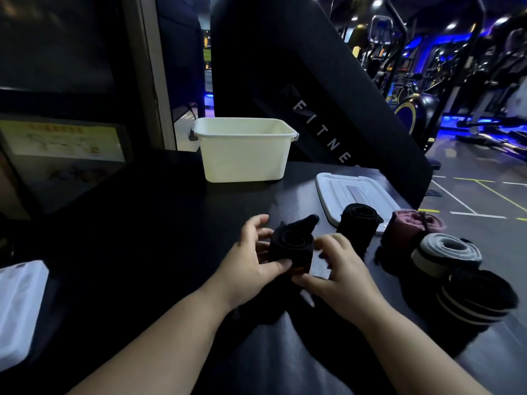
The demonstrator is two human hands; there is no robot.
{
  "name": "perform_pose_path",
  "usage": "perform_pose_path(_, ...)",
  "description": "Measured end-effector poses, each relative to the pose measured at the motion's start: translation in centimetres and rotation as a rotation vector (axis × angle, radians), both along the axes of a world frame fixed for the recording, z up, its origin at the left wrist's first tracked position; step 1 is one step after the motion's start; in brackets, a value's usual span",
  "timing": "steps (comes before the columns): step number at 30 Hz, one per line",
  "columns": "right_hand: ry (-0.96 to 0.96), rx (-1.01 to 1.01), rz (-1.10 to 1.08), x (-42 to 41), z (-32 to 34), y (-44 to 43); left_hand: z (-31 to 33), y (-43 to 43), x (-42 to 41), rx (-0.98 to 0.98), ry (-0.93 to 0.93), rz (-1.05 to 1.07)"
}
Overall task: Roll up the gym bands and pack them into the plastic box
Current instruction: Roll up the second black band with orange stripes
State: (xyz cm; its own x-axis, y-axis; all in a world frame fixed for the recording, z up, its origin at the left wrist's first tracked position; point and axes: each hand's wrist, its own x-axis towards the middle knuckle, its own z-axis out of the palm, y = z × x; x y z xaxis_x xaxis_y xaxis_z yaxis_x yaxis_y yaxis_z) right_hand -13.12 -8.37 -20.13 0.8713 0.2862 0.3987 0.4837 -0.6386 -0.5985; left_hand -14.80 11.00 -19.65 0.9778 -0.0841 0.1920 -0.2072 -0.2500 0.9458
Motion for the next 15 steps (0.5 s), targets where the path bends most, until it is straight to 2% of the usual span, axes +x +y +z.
perform_pose_path(4,-0.008,0.031,0.021,-0.33,-0.21,-0.05,0.17,0.41,-0.01,0.056,0.005,-0.042)
perform_pose_path(9,-0.004,0.033,0.089,-0.42,-0.4,-0.29,0.36,0.22,-0.19,0.011,0.049,-0.11)
perform_pose_path(12,0.064,0.117,0.151,-0.71,-0.31,-0.17,0.32,0.26,-0.17,0.042,0.05,-0.121)
perform_pose_path(15,0.112,0.207,0.114,-0.64,-0.3,-0.02,0.44,0.3,-0.06,0.053,0.036,-0.117)
